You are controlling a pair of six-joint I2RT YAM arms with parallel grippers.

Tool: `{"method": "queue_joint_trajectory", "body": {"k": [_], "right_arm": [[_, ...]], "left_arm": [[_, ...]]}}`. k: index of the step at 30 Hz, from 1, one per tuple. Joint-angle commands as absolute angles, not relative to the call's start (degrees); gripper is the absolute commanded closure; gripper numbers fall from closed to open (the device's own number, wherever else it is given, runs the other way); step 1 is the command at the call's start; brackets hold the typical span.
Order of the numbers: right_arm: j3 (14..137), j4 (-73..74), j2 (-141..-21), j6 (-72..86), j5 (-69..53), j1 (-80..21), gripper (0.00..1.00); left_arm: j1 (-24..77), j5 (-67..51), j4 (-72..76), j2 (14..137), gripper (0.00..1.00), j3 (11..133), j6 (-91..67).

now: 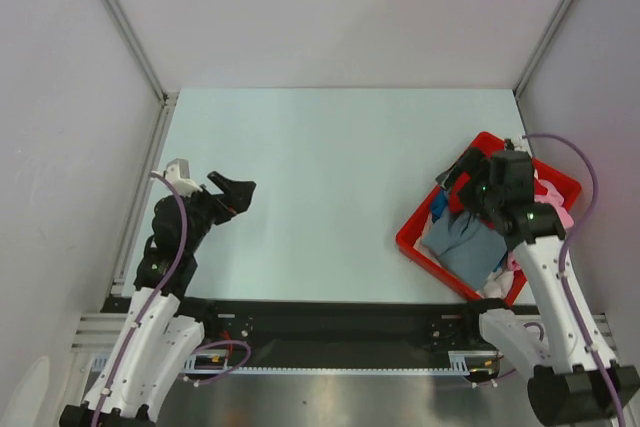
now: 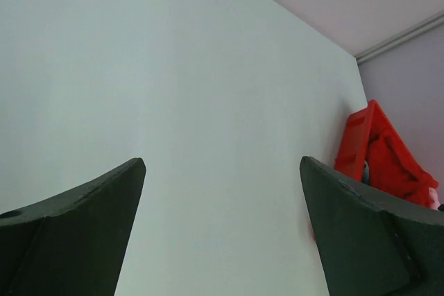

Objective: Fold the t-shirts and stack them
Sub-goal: Grab the tshirt from the pile

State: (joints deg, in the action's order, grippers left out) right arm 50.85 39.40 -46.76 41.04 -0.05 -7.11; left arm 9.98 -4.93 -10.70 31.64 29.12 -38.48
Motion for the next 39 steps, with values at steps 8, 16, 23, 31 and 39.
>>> {"method": "queue_joint_trajectory", "body": {"k": [8, 16, 23, 31, 39], "right_arm": [[61.1, 53.0, -60.7, 38.8, -4.1, 9.3, 0.00], [63.2, 49.6, -68.5, 37.0, 4.9, 8.4, 0.10], [64.9, 42.9, -75.1, 40.3, 7.6, 6.5, 0.40], [72.6, 46.3, -73.9, 40.7, 12.9, 4.8, 1.00], [105.3, 41.6, -75.5, 31.5, 12.0, -8.2, 1.00]], "left_arm": [[9.6, -5.4, -21.0, 33.2, 0.00, 37.8, -38.0], [9.5, -12.0, -22.1, 36.1, 0.00, 40.9, -30.3], [9.5, -12.7, -20.4, 37.8, 0.07, 40.3, -28.3], [9.5, -12.7, -23.4, 38.2, 0.17, 43.0, -27.5], [9.5, -18.2, -27.1, 38.2, 0.29, 47.1, -32.1]]}}
